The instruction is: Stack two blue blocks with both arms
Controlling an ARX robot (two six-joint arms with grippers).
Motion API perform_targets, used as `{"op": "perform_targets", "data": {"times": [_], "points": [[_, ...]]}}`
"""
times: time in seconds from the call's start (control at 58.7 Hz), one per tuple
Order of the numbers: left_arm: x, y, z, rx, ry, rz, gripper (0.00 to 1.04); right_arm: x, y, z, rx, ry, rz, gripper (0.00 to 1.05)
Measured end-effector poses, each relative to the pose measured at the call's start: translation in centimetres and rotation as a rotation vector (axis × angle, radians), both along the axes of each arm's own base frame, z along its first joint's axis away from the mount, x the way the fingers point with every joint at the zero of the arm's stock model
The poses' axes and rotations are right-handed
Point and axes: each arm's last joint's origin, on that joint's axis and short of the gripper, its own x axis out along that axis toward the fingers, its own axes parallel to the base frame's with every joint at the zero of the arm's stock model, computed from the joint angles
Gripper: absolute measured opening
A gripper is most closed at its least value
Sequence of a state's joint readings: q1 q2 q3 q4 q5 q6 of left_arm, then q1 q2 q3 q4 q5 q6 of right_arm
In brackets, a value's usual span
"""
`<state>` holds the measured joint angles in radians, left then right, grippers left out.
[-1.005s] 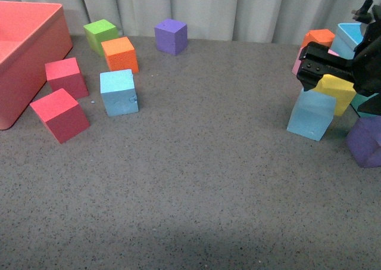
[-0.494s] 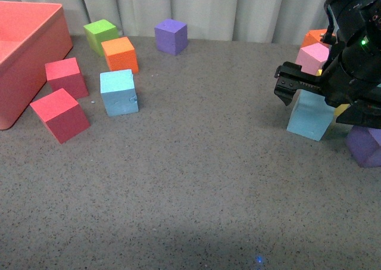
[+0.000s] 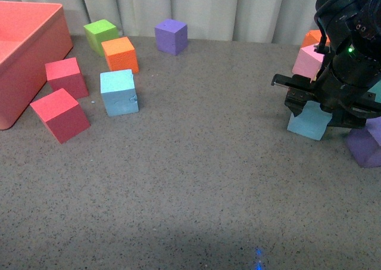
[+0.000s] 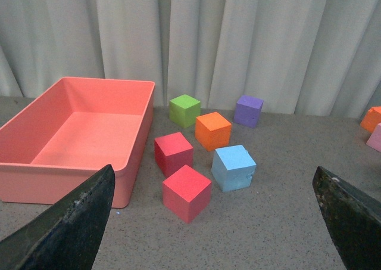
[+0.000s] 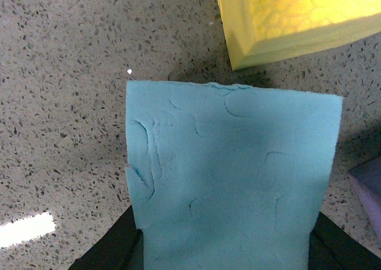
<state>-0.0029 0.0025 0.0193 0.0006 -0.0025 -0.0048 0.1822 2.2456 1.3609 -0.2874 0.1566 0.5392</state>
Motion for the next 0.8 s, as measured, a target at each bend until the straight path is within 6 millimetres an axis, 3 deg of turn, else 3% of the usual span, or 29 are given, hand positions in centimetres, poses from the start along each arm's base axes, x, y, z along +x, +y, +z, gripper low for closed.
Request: {"op": "perform_targets", "data": {"times": [0.239,0.596,0.801], "points": [[0.0,0.0,0.0,0.000,0.000,0.000,0.98,0.1,1.9,1.2,0.042,-0.064,0.073,0.44],[0.0,0.0,0.0,0.000,0.000,0.000,0.98,-0.1,7.9,1.8,0.105,-0.072,0.284,0.43],[0.0,0.0,0.0,0.000,0.000,0.000,0.98,0.4,10.0,1.4,0.112,-0.030,0.368,0.43]]}}
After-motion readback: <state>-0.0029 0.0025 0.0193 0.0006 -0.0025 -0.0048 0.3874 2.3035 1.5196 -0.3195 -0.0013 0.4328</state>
